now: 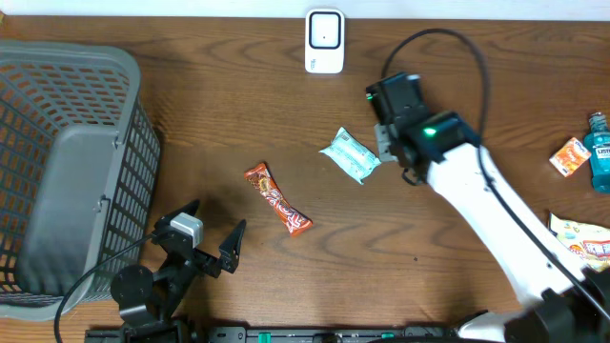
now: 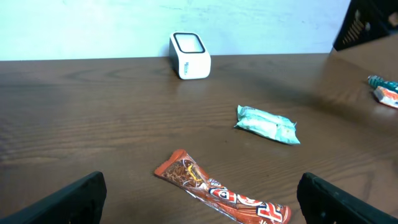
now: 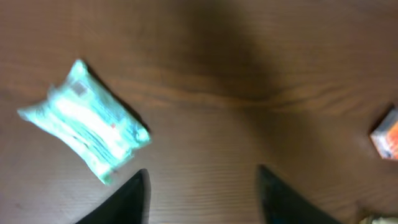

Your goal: Scan the item barcode

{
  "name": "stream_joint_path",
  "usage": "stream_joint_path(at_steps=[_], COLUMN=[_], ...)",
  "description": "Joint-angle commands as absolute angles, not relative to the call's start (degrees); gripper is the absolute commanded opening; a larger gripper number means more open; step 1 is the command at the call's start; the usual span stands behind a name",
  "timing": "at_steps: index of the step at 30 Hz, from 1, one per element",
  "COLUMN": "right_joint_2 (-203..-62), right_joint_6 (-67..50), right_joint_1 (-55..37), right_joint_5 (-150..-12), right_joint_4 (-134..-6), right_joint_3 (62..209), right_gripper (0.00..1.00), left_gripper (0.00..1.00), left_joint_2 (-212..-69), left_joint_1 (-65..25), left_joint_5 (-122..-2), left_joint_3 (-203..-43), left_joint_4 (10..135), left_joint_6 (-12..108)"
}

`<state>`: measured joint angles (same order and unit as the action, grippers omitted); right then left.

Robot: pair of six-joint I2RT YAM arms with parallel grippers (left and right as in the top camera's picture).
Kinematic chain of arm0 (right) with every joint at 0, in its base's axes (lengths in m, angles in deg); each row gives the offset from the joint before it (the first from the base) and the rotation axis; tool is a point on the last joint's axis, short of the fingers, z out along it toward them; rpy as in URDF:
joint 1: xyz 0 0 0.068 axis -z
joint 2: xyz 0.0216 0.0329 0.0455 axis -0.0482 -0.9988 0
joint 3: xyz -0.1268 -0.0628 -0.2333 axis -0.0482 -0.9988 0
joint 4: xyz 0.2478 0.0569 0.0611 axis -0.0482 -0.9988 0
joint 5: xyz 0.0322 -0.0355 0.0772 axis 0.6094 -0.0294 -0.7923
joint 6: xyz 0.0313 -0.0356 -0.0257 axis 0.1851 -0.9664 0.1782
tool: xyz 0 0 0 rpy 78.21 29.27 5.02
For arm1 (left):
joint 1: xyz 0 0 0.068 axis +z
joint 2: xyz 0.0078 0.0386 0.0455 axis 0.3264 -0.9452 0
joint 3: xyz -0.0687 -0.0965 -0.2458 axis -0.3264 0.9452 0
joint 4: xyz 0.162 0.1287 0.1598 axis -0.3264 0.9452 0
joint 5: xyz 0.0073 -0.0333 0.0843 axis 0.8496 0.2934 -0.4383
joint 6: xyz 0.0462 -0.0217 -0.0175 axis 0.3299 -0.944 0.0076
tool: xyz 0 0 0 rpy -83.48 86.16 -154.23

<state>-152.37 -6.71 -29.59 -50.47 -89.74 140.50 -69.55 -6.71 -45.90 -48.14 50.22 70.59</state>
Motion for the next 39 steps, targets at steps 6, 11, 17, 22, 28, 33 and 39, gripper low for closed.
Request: stream_joint_path(at_steps=[6, 11, 17, 22, 28, 33, 39], right_joint_2=[-150.4, -152.4, -154.4, -155.1, -158.1, -164.2, -171.3], right_joint_6=[4.2, 47.5, 72.3, 72.3, 72.2, 70.8, 70.6], right_joint_1=[-28.3, -28.4, -28.6, -28.6, -28.6, -28.6, -28.4], right_joint_5=[-77.3, -77.1, -77.5, -77.5, -76.3, -77.2, -78.2], right_joint_4=[-86.8, -91.7, -80.6, -65.8, -54.2, -48.8, -49.1], right_joint_3=[140.3, 138.0, 127.9, 119.5, 114.0, 113.9, 113.9], right_gripper=[0.93, 0.99, 0.99, 0.93, 0.91, 0.89, 0.77], left_gripper=[0.98, 0.98, 0.98, 0.98, 0.98, 0.98, 0.98], left_joint_2=[-69.3, -69.3, -69.3, -69.3, -69.3, -69.3, -69.3], left_joint_1=[-6.6, -6.6, -6.6, -6.6, -6.6, -6.6, -6.6], left_joint_5=[-45.1, -45.1, -45.1, -45.1, -45.1, -45.1, -45.1], left_joint_3=[-47.2, -47.2, -47.2, -47.2, -47.2, -47.2, -47.2], left_joint_4=[51.5, 51.5, 51.5, 51.5, 51.5, 51.5, 51.5], left_joint_6=[70.3, 70.3, 70.3, 70.3, 70.3, 70.3, 70.3])
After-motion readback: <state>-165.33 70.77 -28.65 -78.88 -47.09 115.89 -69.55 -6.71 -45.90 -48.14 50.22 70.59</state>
